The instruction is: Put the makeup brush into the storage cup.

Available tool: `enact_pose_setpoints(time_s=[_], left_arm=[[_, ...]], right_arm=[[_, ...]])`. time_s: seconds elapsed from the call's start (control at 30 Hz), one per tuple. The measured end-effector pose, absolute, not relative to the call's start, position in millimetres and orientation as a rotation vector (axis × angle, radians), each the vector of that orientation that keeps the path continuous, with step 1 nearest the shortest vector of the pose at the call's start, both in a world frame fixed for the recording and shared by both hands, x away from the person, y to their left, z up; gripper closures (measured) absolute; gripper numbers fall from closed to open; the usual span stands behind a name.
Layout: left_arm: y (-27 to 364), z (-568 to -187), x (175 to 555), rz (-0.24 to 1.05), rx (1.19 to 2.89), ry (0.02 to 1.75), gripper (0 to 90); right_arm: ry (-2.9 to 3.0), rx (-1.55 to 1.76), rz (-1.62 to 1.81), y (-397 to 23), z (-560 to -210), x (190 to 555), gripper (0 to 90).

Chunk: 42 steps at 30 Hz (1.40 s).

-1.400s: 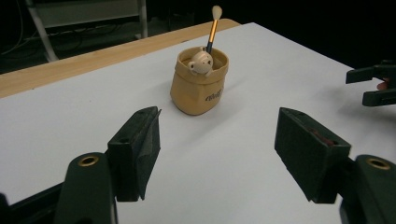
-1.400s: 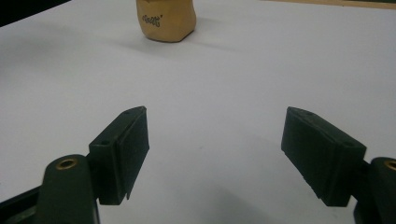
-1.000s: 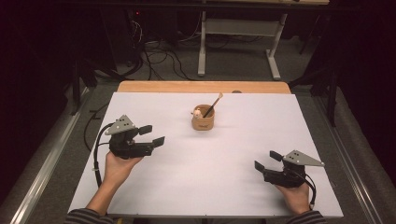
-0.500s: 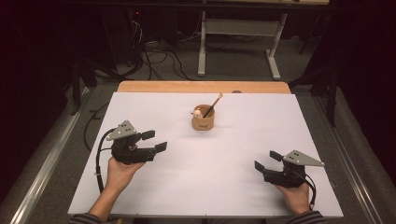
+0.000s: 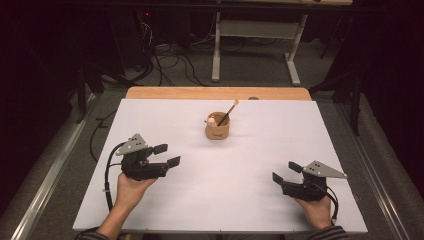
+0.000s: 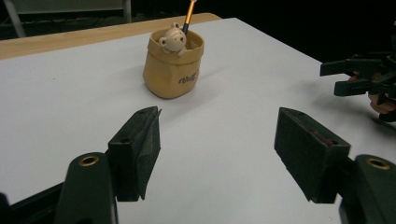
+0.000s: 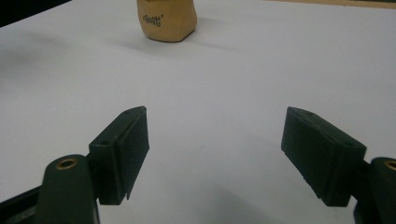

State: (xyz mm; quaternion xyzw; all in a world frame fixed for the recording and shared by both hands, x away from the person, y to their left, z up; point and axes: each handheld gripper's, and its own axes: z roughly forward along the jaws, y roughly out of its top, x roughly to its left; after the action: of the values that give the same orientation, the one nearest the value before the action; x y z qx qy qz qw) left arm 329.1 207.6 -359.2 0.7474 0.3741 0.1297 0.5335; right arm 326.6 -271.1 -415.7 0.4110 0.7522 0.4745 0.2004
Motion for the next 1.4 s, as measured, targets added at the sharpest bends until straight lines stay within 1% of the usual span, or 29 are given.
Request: enact_pose_setpoints(time_s=[1.4], left_arm=[[200,-387,322,0.249,1.784,0.926,32.1]], right_arm=[[2.107,1.143,1.327,-270,-416,326,24.9]])
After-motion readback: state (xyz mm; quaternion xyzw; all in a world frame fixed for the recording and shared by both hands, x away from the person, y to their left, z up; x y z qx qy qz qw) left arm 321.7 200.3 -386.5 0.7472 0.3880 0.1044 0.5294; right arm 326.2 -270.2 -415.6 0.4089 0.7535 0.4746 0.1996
